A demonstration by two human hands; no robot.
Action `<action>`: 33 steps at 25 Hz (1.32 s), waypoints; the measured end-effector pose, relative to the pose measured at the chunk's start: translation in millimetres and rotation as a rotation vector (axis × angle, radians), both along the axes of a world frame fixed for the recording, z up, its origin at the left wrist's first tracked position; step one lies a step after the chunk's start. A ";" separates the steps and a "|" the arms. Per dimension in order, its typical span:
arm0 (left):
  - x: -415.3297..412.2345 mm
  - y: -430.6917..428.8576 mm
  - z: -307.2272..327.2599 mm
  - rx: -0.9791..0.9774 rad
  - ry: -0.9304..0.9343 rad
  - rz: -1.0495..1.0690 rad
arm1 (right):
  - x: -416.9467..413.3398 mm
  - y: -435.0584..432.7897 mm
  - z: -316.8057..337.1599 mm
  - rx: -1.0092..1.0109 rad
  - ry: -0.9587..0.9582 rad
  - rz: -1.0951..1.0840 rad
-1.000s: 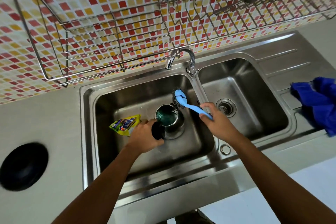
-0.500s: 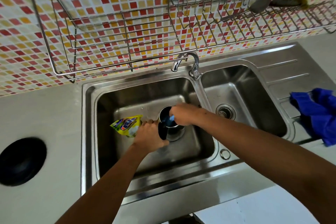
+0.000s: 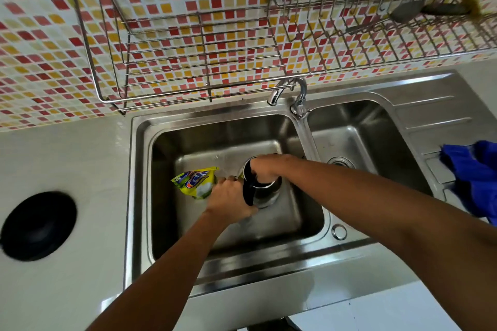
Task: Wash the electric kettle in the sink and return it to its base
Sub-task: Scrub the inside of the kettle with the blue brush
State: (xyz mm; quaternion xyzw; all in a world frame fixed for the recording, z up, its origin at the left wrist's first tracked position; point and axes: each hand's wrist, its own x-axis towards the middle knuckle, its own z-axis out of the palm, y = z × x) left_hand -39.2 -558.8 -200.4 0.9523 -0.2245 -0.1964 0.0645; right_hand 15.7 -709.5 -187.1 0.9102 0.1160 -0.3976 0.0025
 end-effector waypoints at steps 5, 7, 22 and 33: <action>0.8 1.0 -5.3 -0.032 0.000 0.010 | -10.9 -1.7 -4.1 -0.048 -0.226 0.028; 1.9 1.5 -6.3 -0.047 -0.005 0.009 | -7.5 -0.9 -3.0 -0.083 -0.177 -0.050; -7.6 11.1 -9.9 -0.500 0.299 0.673 | -111.6 -51.3 73.0 0.712 -0.671 -0.785; -0.5 11.3 -0.8 -0.720 0.455 0.979 | -176.3 21.8 -41.8 0.854 -0.794 -1.127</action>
